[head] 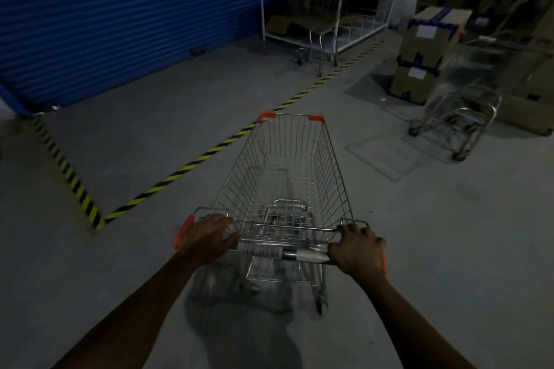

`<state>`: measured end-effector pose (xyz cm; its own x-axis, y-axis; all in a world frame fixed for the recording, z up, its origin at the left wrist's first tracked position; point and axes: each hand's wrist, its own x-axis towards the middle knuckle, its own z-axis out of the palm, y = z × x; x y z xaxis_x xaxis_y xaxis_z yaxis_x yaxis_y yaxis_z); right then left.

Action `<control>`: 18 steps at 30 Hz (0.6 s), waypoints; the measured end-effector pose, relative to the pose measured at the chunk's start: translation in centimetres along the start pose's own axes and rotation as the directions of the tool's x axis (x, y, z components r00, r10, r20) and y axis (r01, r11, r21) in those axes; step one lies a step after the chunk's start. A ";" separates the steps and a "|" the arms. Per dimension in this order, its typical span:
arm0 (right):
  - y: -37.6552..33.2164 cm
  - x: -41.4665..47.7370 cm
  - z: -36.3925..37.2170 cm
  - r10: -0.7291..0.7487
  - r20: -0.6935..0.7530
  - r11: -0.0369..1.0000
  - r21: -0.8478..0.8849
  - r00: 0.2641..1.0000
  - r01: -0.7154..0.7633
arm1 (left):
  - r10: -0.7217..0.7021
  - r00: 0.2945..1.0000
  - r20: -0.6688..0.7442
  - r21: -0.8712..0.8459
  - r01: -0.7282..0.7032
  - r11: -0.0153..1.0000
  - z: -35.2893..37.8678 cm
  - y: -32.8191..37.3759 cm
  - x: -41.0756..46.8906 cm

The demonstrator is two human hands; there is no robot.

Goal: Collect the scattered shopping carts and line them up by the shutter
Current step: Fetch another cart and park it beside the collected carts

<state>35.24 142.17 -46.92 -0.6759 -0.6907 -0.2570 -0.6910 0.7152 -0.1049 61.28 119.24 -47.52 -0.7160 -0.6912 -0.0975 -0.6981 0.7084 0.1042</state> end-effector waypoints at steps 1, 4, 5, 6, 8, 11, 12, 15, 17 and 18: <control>-0.1 1.9 -0.5 0.006 -0.002 1.000 0.004 1.000 -0.006 | -0.006 1.000 -0.006 0.004 0.006 1.000 0.2 -0.2 2.2; -0.8 7.9 -2.2 0.020 -0.015 1.000 0.019 1.000 -0.020 | -0.001 1.000 0.009 -0.020 0.001 1.000 0.0 -1.2 9.3; -1.2 9.9 -2.6 0.028 -0.022 0.999 0.024 0.999 -0.028 | 0.028 1.000 0.010 -0.031 -0.028 0.999 -0.3 -1.4 11.6; -1.5 12.1 -3.0 0.038 -0.032 0.999 0.028 0.999 -0.037 | 0.054 0.998 0.016 -0.049 -0.053 0.997 -0.8 -1.7 13.9; -2.3 16.6 -3.7 0.058 -0.057 0.998 0.036 0.997 -0.056 | 0.089 0.996 -0.005 -0.083 -0.089 0.993 -1.9 -2.1 18.9; -3.7 23.6 -5.2 0.081 -0.067 0.996 0.052 0.994 -0.078 | 0.124 0.992 -0.027 -0.097 -0.126 0.987 -3.0 -3.3 27.0; -4.2 25.8 -5.7 0.089 -0.065 0.995 0.058 0.994 -0.085 | 0.143 0.989 -0.029 -0.069 -0.144 0.987 -3.3 -3.8 29.5; -5.6 31.9 -7.5 0.125 -0.052 0.989 0.087 0.991 -0.121 | 0.209 0.978 0.018 -0.001 -0.209 0.978 -4.2 -5.4 36.8; -6.3 34.9 -8.5 0.136 -0.051 0.989 0.071 0.989 -0.132 | 0.215 0.976 0.009 -0.037 -0.215 0.976 -4.4 -5.9 40.5; -6.6 37.0 -9.0 0.143 -0.054 0.988 0.062 0.988 -0.140 | 0.202 0.979 0.024 -0.052 -0.201 0.978 -4.4 -6.3 43.0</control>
<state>12.53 110.92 -47.05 -0.7806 -0.5860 -0.2174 -0.5724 0.8099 -0.1277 34.88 84.39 -48.06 -0.8421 -0.5304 -0.0979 -0.5392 0.8243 0.1726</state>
